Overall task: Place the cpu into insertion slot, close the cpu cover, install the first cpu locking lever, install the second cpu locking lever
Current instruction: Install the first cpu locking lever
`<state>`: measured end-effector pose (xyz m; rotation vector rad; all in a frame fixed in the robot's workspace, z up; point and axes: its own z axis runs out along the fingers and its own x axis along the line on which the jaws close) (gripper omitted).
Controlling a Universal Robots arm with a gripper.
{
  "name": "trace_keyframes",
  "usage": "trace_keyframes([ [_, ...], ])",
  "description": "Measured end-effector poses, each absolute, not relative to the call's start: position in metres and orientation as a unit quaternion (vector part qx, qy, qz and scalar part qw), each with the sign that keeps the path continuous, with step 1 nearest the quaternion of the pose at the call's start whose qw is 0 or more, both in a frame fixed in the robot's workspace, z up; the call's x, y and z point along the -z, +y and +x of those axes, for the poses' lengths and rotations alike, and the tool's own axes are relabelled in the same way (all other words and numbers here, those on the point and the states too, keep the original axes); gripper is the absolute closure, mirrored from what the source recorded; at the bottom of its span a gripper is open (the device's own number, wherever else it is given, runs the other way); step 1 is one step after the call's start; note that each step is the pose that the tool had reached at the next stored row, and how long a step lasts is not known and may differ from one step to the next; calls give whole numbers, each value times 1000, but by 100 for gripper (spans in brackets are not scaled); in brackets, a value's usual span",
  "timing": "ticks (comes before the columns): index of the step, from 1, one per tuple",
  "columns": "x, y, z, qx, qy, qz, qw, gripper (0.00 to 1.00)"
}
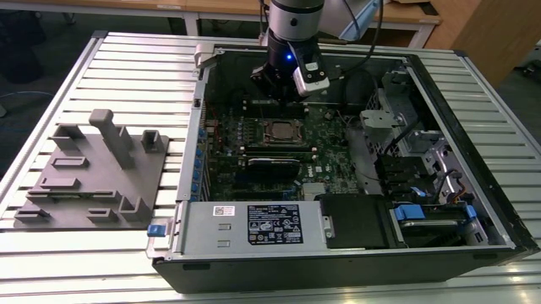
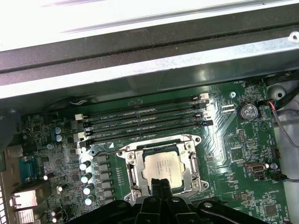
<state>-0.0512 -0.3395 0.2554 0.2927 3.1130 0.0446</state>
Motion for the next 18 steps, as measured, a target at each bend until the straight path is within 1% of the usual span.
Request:
trace_keyframes([
  [18, -255, -340, -63, -14, 995, 94, 7, 90],
])
